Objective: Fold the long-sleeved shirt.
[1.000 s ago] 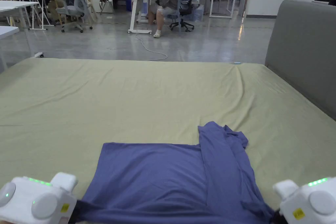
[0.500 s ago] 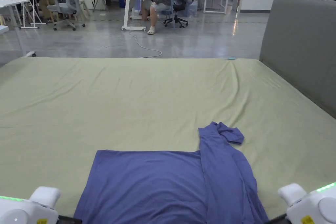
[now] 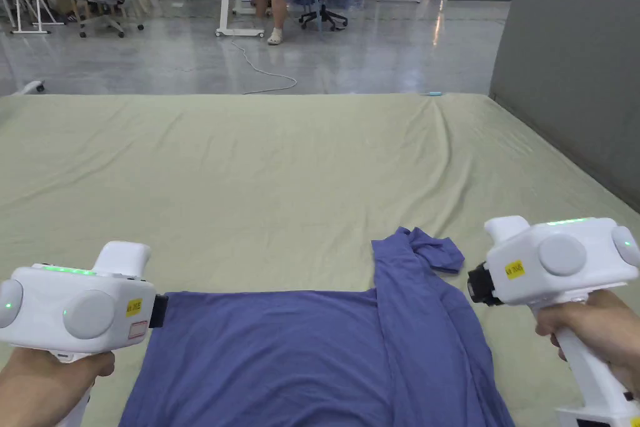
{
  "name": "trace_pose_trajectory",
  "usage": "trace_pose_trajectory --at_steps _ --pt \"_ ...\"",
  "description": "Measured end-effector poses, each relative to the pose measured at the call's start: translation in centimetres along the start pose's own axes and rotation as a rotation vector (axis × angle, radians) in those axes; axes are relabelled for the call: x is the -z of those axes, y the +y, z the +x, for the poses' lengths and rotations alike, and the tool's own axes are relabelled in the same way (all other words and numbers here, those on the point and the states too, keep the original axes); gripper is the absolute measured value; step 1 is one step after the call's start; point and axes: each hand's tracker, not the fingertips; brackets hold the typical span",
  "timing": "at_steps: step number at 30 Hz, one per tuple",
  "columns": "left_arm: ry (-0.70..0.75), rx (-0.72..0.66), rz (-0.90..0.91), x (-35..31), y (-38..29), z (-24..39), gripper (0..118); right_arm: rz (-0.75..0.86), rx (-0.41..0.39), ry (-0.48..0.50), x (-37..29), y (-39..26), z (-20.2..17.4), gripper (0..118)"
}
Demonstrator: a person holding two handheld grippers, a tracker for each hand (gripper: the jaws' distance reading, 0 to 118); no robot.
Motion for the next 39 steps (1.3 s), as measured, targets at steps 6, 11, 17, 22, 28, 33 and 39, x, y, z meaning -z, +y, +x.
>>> trace_pose_trajectory --at_steps 6,11,17,22,28,33,39 --pt "-0.035 -0.024 -0.003 5.7 2.8 0.3 0 -0.028 0.018 -0.040 7.7 11.2 1.2 0" --pt "-0.044 -0.069 -0.024 8.4 3.4 -0.5 0 -0.116 0.143 -0.048 15.1 17.9 2.9 84" --pt "-0.060 -0.076 -0.059 10.0 2.2 -1.2 0 -0.261 0.237 -0.089 23.3 18.7 3.8 81" --pt "-0.037 -0.104 -0.066 10.2 1.2 -2.5 0 -0.260 0.323 -0.068 26.0 16.5 3.7 29" --pt "-0.013 -0.097 -0.056 9.4 1.2 -2.7 0 -0.194 0.227 -0.112 21.4 17.3 1.9 7" --pt "-0.038 -0.095 -0.031 7.1 0.9 -2.9 0 0.006 0.094 -0.025 10.9 16.1 -0.9 7" --pt "-0.040 -0.065 -0.011 4.4 -0.5 -2.1 0 0.031 -0.045 0.028 3.6 8.3 -4.1 7"
